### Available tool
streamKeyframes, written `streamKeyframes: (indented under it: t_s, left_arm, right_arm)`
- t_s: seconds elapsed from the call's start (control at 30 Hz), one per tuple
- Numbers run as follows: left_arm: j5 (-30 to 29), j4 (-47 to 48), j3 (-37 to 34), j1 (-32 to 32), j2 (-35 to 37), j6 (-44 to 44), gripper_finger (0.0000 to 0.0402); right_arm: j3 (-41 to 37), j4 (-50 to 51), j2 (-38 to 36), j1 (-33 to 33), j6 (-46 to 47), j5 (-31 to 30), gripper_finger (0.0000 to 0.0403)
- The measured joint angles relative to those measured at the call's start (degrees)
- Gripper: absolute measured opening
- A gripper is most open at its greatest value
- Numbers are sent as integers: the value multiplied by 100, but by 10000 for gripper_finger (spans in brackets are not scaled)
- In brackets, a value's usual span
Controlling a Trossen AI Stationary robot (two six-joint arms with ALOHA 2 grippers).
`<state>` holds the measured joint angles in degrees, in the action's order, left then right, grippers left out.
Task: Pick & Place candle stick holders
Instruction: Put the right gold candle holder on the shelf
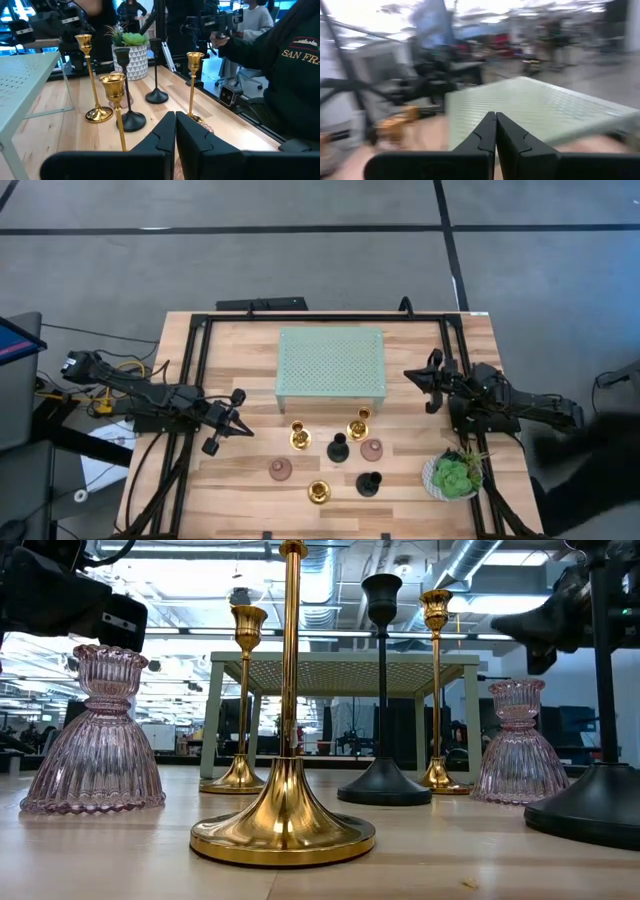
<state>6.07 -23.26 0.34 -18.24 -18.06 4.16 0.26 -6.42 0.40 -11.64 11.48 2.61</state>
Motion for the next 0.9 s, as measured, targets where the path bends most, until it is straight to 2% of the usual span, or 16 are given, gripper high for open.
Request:
streamKeyframes:
  t_s: [0.13, 0.4, 0.57, 0.9]
  left_arm:
    - [0, -6, 0, 0, 0, 0, 12]
    - [-250, -40, 0, -1, 0, 0, 12]
    - [-348, -40, 0, 0, 0, 0, 12]
    - [-348, -42, 0, 0, 0, 0, 12]
  right_arm:
    - [59, 59, 4, 43, 86, 1048, 0]
    - [273, 18, 354, 615, 108, 1090, 0]
    - [595, 43, 1129, 1027, 43, 694, 0]
    - [1378, 35, 3318, 1969, -135, -558, 0]
